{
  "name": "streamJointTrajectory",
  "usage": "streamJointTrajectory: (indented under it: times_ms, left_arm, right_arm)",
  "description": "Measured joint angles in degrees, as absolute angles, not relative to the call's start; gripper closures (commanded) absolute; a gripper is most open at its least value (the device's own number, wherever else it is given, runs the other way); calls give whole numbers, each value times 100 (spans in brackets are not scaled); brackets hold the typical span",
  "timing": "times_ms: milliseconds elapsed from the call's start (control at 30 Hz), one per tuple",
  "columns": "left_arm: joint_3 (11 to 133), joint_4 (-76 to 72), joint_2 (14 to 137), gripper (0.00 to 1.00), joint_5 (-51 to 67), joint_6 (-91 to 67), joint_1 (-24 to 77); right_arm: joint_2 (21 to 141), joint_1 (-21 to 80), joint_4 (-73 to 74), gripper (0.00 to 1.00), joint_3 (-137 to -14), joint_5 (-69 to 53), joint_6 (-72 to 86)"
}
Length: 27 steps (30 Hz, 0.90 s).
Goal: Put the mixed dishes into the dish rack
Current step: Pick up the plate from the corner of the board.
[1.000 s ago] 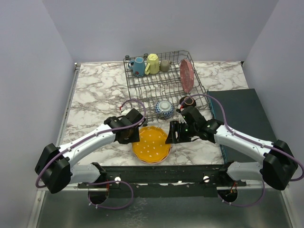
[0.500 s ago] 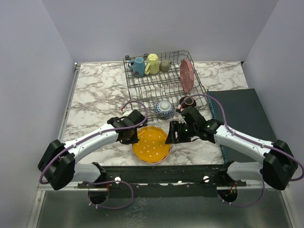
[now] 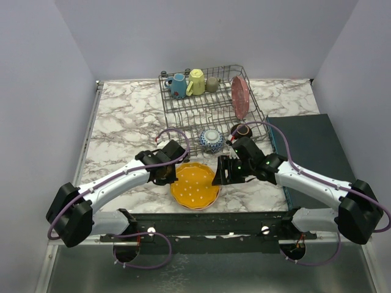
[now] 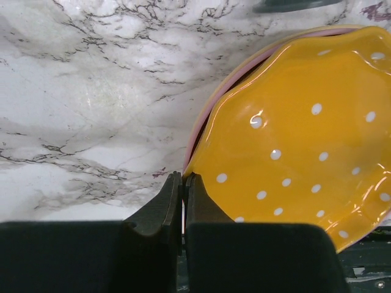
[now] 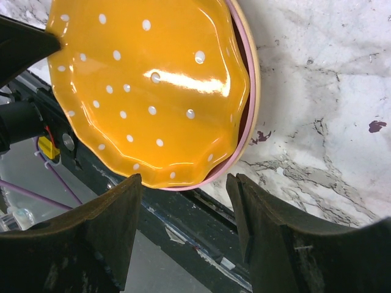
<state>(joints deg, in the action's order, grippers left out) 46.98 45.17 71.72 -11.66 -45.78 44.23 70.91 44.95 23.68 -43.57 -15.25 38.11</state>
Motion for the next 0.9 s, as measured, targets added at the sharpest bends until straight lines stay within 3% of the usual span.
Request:
streamJointTrajectory:
  times_ms: [900]
  left_arm:
    - [4897, 4574, 6298, 100, -764, -4536, 4423]
  right_arm:
    - [7078, 4506, 2314, 34, -4333, -1529, 3850]
